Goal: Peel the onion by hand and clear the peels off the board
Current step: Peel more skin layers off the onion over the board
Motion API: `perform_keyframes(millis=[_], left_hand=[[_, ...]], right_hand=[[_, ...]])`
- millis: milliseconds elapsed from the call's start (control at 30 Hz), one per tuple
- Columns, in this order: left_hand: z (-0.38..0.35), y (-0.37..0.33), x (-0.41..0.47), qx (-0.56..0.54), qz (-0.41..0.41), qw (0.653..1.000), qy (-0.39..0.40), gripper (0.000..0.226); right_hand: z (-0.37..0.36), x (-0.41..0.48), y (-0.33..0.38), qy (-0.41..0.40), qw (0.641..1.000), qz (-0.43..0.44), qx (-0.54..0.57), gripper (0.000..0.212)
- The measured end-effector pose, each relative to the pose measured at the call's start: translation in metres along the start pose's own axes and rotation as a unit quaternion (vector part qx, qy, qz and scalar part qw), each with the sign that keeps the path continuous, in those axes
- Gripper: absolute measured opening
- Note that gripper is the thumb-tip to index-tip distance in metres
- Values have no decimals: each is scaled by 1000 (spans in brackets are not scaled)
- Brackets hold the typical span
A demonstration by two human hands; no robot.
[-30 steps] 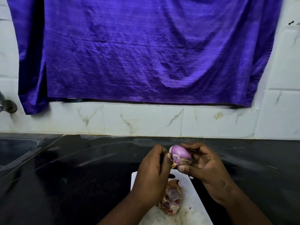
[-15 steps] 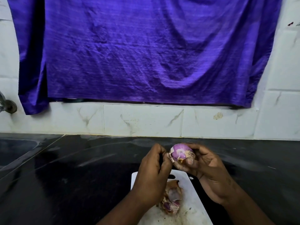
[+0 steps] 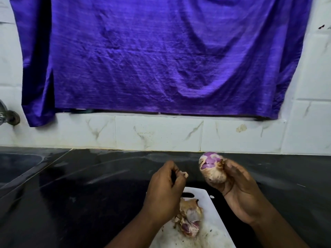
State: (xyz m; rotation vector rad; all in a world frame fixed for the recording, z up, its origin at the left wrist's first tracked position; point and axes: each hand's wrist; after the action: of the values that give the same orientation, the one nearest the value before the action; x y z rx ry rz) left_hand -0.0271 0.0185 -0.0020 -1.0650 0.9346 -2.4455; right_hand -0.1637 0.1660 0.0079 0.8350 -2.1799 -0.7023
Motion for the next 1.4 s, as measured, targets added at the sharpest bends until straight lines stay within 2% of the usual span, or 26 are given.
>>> perform_keyframes(millis=[100, 167, 300, 400, 500, 567, 767, 967, 1267, 1400], left_hand=[[-3, -2, -3, 25, -19, 999, 24, 20], [-3, -3, -3, 29, -27, 999, 28, 23], [-2, -4, -2, -44, -48, 998, 4, 16], [-3, -3, -2, -62, -57, 996, -18, 32], [-4, -1, -2, -94, -43, 994, 18, 38], [-6, 1, -3, -47, -67, 996, 25, 39], [-7, 1, -6, 102, -127, 987, -17, 44], [-7, -2, -9, 143, -142, 979, -38, 41], [-10, -7, -8, 103, -117, 984, -88, 34], [-12, -8, -6, 34, -107, 991, -75, 34]], right_hand=[[2, 0, -5, -14, 1000, -7, -17, 48], [4, 0, -8, -16, 999, -12, -32, 45], [3, 1, -6, -11, 999, -21, -49, 56], [4, 1, -7, -11, 997, -20, -70, 66], [5, 1, -8, -2, 997, -23, -80, 64], [5, 0, -9, 12, 996, -29, -79, 61], [3, 1, -11, 8, 996, -28, -89, 64], [2, 0, -11, 4, 995, -27, -99, 66], [-2, 0, -14, 7, 996, -26, -90, 71], [-4, -1, -13, 6, 997, -24, -78, 72]])
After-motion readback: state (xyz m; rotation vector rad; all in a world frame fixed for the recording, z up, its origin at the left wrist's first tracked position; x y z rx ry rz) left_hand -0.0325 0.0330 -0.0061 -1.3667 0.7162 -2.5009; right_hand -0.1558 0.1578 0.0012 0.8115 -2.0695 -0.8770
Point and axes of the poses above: each hand's wrist, its own x-axis towards the middle knuckle, its own z-axis out of the back of the hand, y = z × x, and after that the axes turned 15 degrees about x, right-handed
